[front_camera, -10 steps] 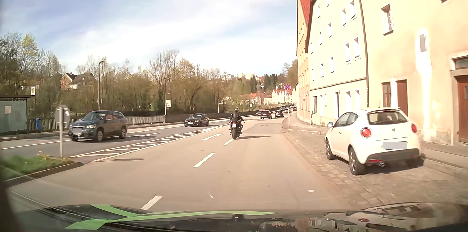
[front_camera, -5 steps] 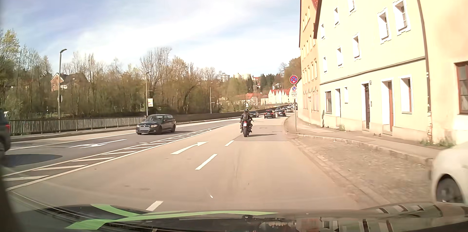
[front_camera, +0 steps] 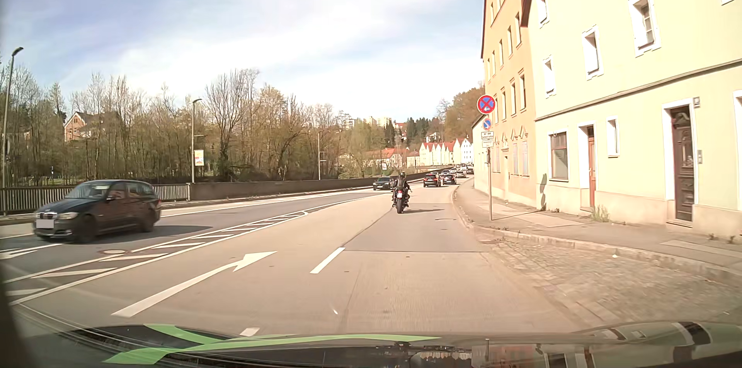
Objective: Follow the waypoints while adhering to traffic rules and regulations
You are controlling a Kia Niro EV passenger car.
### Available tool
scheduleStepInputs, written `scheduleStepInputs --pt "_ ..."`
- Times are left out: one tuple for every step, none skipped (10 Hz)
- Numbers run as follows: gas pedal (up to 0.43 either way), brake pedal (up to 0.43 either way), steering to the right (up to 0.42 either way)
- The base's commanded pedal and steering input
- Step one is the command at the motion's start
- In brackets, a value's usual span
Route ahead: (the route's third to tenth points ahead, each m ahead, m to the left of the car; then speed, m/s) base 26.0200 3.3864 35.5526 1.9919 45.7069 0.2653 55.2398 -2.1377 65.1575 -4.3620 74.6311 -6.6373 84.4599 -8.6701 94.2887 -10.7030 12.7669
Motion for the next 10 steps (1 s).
scheduleStepInputs --pt "0.059 0.0 0.01" --pt "0.059 0.0 0.01" --pt "0.047 0.0 0.01" --pt "0.047 0.0 0.01" --pt "0.047 0.0 0.01" --pt "0.047 0.0 0.01" --pt "0.059 0.0 0.01" --pt "0.059 0.0 0.01" --pt "0.067 0.0 0.01" --pt "0.067 0.0 0.01"
